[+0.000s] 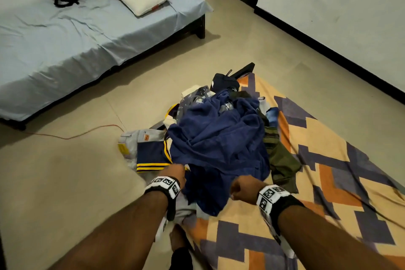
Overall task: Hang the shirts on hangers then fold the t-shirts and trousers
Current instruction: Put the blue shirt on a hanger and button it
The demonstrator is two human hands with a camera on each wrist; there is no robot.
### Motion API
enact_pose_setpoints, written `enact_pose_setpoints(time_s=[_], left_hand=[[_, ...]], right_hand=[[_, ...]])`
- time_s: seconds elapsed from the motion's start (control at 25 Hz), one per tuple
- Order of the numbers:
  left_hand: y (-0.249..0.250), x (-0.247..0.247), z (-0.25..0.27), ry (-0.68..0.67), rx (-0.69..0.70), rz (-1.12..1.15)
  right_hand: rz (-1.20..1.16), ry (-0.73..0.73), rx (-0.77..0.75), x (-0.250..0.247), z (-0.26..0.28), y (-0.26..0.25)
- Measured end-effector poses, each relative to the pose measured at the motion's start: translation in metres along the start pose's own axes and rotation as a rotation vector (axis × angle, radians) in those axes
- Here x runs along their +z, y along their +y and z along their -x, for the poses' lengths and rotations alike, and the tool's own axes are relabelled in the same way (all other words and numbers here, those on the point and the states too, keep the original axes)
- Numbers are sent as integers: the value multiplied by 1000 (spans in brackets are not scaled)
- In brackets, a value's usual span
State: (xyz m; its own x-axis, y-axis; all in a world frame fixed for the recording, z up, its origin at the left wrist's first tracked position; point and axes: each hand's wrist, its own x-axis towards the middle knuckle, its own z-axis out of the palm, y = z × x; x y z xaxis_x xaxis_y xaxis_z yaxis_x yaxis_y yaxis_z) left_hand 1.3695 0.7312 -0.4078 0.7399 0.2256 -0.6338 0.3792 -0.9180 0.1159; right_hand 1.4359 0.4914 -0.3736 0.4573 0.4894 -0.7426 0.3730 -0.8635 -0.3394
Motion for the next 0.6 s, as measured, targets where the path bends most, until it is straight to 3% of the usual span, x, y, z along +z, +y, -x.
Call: enact_pose_setpoints(time_s=[0.16, 0.28, 0.44, 0.6], left_hand=[[-33, 16, -76, -35, -6, 117], [-30, 28, -110, -32, -13, 157], [-12, 38, -129, -41, 77, 46], [6, 23, -103, 10, 182, 142]], right_hand=[[-83, -57, 60, 12, -50, -7], [-76, -117, 102, 12, -68, -3], [-109, -134, 165, 6, -81, 7], [-201, 9, 173, 7, -86, 6]])
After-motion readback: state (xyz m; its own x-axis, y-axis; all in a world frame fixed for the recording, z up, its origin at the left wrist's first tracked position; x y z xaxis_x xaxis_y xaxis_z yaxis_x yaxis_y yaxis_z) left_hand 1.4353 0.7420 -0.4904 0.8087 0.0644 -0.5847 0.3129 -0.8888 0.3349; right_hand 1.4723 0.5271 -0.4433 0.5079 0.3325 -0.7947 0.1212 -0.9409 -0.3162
